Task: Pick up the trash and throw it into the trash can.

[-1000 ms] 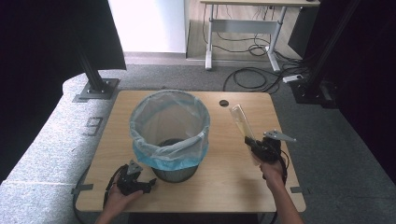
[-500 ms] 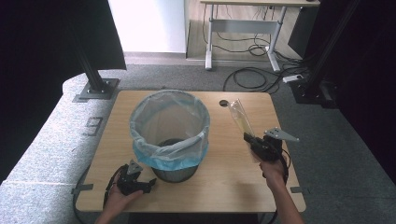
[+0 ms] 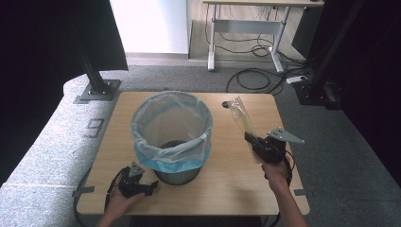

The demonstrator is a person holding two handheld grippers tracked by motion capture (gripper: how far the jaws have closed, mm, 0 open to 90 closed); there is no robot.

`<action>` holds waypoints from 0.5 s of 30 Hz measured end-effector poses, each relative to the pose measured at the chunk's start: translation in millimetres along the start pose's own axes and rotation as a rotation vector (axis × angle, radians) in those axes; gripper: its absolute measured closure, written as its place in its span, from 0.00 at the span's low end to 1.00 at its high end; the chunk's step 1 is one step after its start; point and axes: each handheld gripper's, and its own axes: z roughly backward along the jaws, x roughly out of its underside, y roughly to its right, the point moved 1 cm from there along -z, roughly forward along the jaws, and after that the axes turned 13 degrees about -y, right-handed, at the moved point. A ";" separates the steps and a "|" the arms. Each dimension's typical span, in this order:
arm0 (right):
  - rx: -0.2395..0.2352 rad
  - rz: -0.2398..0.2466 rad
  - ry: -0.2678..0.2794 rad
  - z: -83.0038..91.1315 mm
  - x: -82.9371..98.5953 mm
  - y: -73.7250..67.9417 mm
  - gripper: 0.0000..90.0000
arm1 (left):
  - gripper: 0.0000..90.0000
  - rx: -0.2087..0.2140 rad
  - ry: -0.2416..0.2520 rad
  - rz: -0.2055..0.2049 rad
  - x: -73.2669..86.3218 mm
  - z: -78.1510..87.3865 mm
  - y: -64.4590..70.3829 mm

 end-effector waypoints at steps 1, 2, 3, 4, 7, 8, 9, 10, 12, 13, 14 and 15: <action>-0.004 0.003 0.003 0.6 -1.0 -1.0 0.97 | 0.13 0.000 0.000 0.000 0.0 -0.1 0.0; -0.005 0.004 0.008 1.2 -2.2 -2.2 0.97 | 0.13 0.000 0.000 0.000 -0.1 -0.1 0.0; -0.009 0.006 0.012 1.9 -3.4 -3.2 0.97 | 0.13 0.000 0.000 0.000 -0.1 -0.1 0.0; -0.012 0.006 0.016 2.5 -4.6 -4.5 0.97 | 0.13 0.000 0.000 0.000 -0.1 -0.1 0.0; -0.019 0.012 0.028 4.6 -8.4 -7.8 0.97 | 0.13 0.000 0.000 0.000 -0.1 -0.1 0.0; -0.021 0.014 0.033 5.4 -9.7 -8.8 0.97 | 0.13 0.000 0.000 0.000 -0.1 -0.1 0.0; -0.024 0.014 0.038 6.3 -10.9 -9.7 0.97 | 0.13 0.000 0.000 0.000 -0.1 -0.1 0.0; -0.027 0.016 0.043 7.4 -12.2 -10.4 0.97 | 0.13 0.000 0.000 0.000 -0.2 -0.1 0.0; -0.034 0.016 0.058 9.8 -15.0 -11.9 0.97 | 0.13 0.000 0.000 -0.001 -0.2 -0.2 0.0; -0.035 0.015 0.063 10.5 -15.8 -12.4 0.97 | 0.13 0.000 0.000 0.000 -0.3 -0.2 0.0; -0.036 0.016 0.068 11.5 -16.9 -13.0 0.97 | 0.13 0.000 0.000 0.000 -0.3 -0.2 0.0; -0.039 0.017 0.072 12.3 -17.8 -13.7 0.97 | 0.13 0.000 0.000 -0.001 -0.3 -0.2 0.0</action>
